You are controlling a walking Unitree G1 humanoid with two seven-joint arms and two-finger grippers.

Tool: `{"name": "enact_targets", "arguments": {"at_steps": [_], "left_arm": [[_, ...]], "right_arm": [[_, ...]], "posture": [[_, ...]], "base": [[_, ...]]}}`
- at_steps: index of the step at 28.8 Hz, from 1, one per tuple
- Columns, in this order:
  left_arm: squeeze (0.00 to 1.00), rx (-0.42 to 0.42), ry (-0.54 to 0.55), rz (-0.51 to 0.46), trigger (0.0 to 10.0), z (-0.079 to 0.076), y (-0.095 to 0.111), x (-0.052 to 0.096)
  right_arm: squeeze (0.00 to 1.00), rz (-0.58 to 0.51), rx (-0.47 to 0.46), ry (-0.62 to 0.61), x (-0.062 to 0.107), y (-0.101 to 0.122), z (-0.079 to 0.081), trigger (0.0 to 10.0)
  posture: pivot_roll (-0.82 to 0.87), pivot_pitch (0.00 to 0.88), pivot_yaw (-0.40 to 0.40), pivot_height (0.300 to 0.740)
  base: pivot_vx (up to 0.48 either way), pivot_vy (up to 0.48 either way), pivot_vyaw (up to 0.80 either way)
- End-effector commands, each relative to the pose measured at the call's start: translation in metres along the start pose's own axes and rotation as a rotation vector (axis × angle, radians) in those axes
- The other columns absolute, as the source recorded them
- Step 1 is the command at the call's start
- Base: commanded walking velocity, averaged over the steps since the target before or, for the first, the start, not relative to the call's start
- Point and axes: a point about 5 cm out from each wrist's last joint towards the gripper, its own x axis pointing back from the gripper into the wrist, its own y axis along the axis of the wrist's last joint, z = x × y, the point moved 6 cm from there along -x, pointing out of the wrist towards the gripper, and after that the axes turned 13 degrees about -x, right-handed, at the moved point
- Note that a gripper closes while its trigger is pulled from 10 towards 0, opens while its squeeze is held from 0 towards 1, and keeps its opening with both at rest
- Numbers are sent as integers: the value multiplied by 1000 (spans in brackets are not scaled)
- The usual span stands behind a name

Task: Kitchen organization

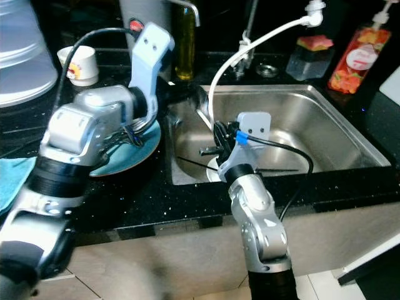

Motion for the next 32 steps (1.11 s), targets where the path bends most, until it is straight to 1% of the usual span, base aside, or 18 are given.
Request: {"name": "enact_targets", "arguments": {"at_steps": [1, 2, 3, 4, 5, 6, 7, 8, 12, 13, 16, 19, 21, 22, 23, 24, 29, 32], "left_arm": [[0, -26, -69, -31, 10000, -10, 3, 2], [0, -26, -69, -31, 10000, -10, 3, 2], [39, -9, -114, -62, 10000, -16, 5, 4], [212, -10, -152, -83, 10000, -22, 6, 6], [212, -12, -173, -89, 10000, -27, 6, 6], [212, -12, -173, -89, 10000, -27, 6, 6], [490, -14, -182, -86, 10000, -29, 5, 6], [1000, -10, -200, -92, 10000, -33, 3, 6], [1000, -9, -176, -124, 10000, -30, 7, 8], [0, -13, -162, -132, 10000, -27, 9, 8], [0, -17, -93, -125, 10000, -16, 10, 10], [0, -9, 17, -83, 10000, 1, 4, 10], [0, 4, 84, -75, 10000, 11, 3, 11], [0, 5, 142, -83, 10000, 20, 5, 15], [0, 5, 142, -83, 10000, 20, 5, 15], [0, 4, 189, -97, 10000, 27, 8, 18], [0, 24, 257, -126, 10000, 33, 13, 25], [0, 24, 374, -148, 10000, 43, 16, 35]], "right_arm": [[0, -2, 0, -9, 0, -1, -2, 10000], [0, -2, 0, -9, 0, -1, -2, 10000], [0, -3, 0, -9, -1, 0, -2, 10000], [0, -5, 2, -10, -1, 0, -3, 10000], [0, -6, 5, -13, -1, 0, -3, 10000], [0, -6, 5, -13, -1, 0, -3, 10000], [0, -8, 8, -17, -1, 1, -4, 10000], [0, -12, 16, -30, -1, 2, -8, 10000], [0, -18, 23, -52, 0, 5, -13, 10000], [0, -20, 24, -55, 0, 5, -14, 10000], [0, -23, 25, -61, 0, 6, -15, 10000], [0, -24, 24, -64, 0, 6, -15, 10000], [0, -29, 23, -68, -1, 7, -16, 10000], [0, -35, 22, -75, -1, 7, -17, 10000], [0, -35, 22, -75, -1, 7, -17, 10000], [0, -38, 24, -85, -1, 8, -18, 10000], [0, -49, 3, -114, -1, 9, -23, 10000], [0, -77, -49, -179, -1, 13, -34, 10000]], "posture": [[269, 0, -35, 740], [269, 0, -35, 740], [268, 1, -37, 740], [265, 1, -38, 740], [265, 1, -38, 740], [265, 1, -38, 740], [263, 1, -38, 740], [259, 2, -40, 740], [256, 4, -42, 740], [256, 4, -43, 740], [256, 5, -43, 740], [260, 6, -46, 740], [259, 5, -47, 740], [260, 5, -48, 740], [260, 5, -48, 740], [260, 5, -48, 740], [263, 5, -50, 740], [264, 2, -54, 740]], "base": [[0, 0, 0], [0, 0, 0], [0, 0, 0], [0, 0, 0], [0, 0, 0], [0, 0, 0], [0, 0, 0], [0, 0, 0], [0, 0, 0], [0, 0, 0], [0, 0, 0], [0, 0, 0], [0, 0, 0], [0, 0, 0], [0, 0, 0], [0, 0, 0], [0, 0, 0], [0, 0, 0]]}}
